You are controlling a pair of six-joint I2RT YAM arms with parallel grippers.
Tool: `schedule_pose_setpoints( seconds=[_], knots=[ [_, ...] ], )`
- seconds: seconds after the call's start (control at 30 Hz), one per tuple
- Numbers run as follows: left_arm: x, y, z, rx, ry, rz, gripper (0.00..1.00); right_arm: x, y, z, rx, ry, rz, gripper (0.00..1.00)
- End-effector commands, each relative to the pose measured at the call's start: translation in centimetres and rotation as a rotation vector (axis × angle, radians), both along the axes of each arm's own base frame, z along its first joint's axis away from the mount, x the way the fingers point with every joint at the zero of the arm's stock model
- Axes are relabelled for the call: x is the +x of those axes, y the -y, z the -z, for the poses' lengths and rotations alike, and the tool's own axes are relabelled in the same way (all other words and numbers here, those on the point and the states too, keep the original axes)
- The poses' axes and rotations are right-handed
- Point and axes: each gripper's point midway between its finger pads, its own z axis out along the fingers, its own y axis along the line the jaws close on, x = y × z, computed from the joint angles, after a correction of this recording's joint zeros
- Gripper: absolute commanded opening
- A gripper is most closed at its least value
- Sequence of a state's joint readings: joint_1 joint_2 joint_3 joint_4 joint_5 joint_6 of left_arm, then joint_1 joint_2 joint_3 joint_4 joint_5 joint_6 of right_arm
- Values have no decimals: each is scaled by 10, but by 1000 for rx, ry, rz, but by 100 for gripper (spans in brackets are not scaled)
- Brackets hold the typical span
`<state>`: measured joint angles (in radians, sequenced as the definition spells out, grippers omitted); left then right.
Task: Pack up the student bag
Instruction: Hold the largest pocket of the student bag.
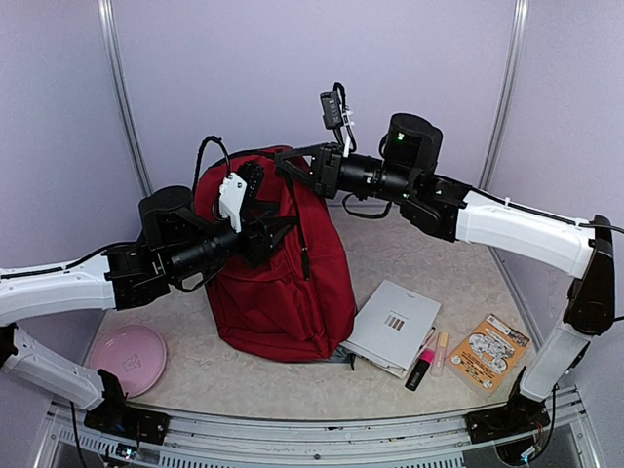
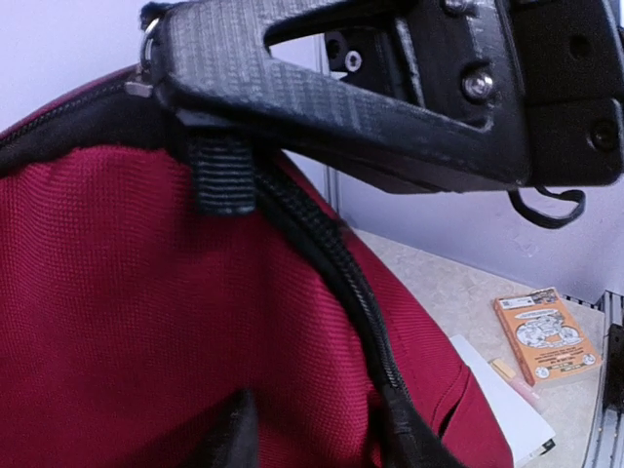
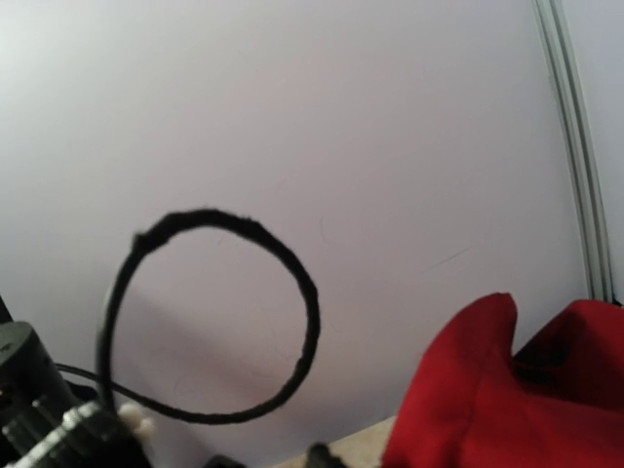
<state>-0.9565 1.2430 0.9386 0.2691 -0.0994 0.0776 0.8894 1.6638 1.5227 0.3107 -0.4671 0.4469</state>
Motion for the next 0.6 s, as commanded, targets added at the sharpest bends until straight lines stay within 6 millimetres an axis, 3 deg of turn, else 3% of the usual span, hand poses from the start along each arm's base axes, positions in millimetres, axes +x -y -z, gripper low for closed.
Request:
schedule_pose_setpoints(
  seconds=[0.0, 0.07, 0.17, 0.37, 0.57],
  knots=[
    [18, -8, -20, -48, 30, -104, 21, -26, 13, -47, 116, 91, -26, 0],
    [18, -9, -17, -44, 29, -103, 0, -26, 15, -50, 117, 98, -19, 0],
    [8, -5, -10, -29, 30, -44, 0, -18, 21, -59, 116, 114, 3, 0],
    [-16, 6, 13, 72, 47, 52, 0, 26, 34, -84, 121, 147, 108, 0],
    [-49, 28, 31, 166, 95, 189, 0, 59, 24, -95, 125, 154, 127, 0]
  ],
)
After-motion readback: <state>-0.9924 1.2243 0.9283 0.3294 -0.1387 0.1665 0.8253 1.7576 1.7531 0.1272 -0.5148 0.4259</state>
